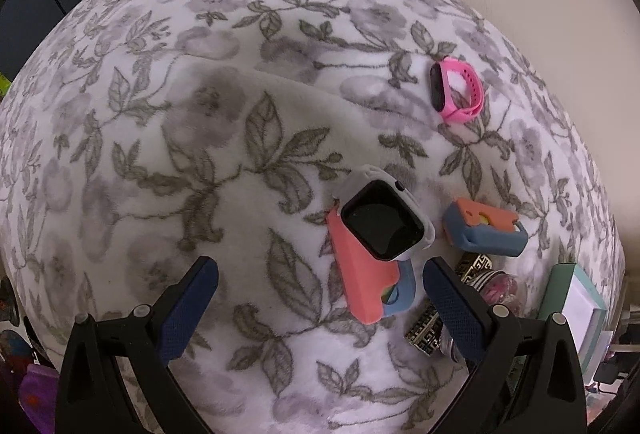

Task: Organize rigid objects
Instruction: 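Move both tools back over the remaining items beside the tray, then grasp the clear ball jar of orange pieces with the right tool while the left tool grasps the pink-and-blue case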

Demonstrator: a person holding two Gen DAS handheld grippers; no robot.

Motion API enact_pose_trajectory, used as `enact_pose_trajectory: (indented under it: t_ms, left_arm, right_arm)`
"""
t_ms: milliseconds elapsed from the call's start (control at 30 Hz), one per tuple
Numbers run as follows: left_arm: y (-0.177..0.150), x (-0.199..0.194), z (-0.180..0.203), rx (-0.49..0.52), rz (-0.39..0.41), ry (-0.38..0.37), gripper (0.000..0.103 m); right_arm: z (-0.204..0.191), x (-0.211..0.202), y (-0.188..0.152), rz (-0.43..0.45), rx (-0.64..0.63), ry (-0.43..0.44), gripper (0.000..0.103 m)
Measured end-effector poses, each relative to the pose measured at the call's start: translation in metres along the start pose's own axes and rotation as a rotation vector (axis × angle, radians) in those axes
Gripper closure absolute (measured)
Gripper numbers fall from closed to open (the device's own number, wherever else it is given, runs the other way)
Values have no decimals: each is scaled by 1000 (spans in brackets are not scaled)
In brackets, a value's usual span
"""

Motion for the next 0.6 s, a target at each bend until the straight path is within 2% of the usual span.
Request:
enact_pose_trajectory:
  t_ms: [267, 600]
  left_arm:
    - [-1, 13, 10, 28, -8, 1, 1]
    - [5, 27, 15, 62, -19, 55, 1]
  right_arm:
    - [-2, 5, 1, -2, 3, 16, 0]
    - [-3, 10, 0, -3, 16, 43, 2]
Point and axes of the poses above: each gripper's, at about its wrist camera, not at the fingertips, and x roughly the way its jaws point, z to its right, y to its top, the point moved 4 cm from there along x, roughly the way its jaws point, and after that the axes turned 14 degrees about x, right-handed, at the moved point
